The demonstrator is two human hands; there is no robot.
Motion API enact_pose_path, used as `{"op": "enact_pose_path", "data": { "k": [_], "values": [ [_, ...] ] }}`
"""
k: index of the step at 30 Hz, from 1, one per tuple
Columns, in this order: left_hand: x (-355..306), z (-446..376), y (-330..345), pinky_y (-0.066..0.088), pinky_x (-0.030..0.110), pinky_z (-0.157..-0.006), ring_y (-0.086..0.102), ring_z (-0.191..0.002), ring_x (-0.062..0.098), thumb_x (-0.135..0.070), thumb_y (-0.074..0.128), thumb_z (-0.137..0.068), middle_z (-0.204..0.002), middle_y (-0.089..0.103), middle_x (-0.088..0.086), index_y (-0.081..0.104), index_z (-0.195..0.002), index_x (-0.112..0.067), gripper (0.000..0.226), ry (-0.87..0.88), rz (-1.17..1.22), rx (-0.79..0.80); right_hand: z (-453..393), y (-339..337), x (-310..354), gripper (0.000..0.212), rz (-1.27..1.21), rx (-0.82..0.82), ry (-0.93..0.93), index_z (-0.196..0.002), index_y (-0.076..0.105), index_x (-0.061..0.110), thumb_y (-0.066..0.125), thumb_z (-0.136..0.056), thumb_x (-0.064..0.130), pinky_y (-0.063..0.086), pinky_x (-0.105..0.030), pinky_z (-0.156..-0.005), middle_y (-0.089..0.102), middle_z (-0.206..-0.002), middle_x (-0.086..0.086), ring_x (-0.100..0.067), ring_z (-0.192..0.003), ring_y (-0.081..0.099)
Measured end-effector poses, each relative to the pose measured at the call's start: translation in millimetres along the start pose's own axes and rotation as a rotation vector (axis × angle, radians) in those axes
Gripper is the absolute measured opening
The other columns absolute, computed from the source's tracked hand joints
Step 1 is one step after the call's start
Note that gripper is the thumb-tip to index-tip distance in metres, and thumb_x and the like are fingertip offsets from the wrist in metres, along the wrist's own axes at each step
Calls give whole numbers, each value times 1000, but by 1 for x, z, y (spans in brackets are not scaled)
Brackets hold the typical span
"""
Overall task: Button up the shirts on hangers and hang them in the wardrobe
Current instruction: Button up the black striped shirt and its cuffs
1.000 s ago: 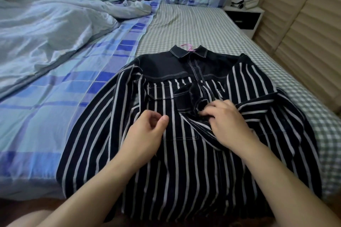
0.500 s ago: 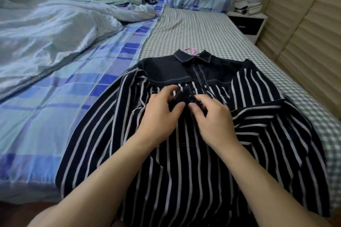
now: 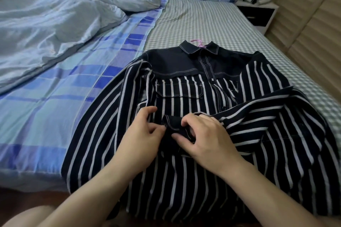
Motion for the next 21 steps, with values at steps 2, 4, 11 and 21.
{"op": "enact_pose_path", "data": {
  "k": [2, 4, 11, 21],
  "values": [
    [8, 0, -1, 53, 23, -81, 74, -83, 6, -13, 68, -96, -89, 78, -10, 52, -131, -30, 42, -41, 122, -3, 1, 2, 9, 14, 12, -60, 12, -91, 59, 21, 64, -93, 34, 49, -30, -71, 47, -74, 20, -5, -73, 48],
    [14, 2, 2, 56, 30, -84, 76, -86, 15, -6, 70, -93, -91, 79, 1, 58, -129, -25, 42, -108, 272, 44, 2, 3, 13, 8, -50, -104, 140, -89, 58, 22, 63, -95, 25, 50, -29, -64, 56, -72, 14, -6, -68, 55],
    [22, 3, 6, 50, 16, -54, 67, -61, 6, 9, 67, -89, -76, 72, 1, 62, -114, -9, 31, -263, 530, 98, -1, 3, -3, 23, -412, 104, 608, -71, 61, 21, 58, -94, 23, 46, -26, -52, 60, -58, 6, -6, -51, 52],
    [15, 10, 17, 55, 50, -99, 75, -98, 27, -27, 63, -99, -96, 79, 8, 78, -96, -13, 21, -108, 305, 241, -3, 0, -15, 32, -773, 203, 677, -74, 68, 14, 59, -100, 30, 53, -56, -97, 71, -80, -12, -26, -79, 66]
  ]
}}
Point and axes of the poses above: each hand's wrist, its own z-axis away from the middle knuckle, its own y-axis out of the palm, x = y × z, the point moved 5 cm from there along -z, towards the middle knuckle
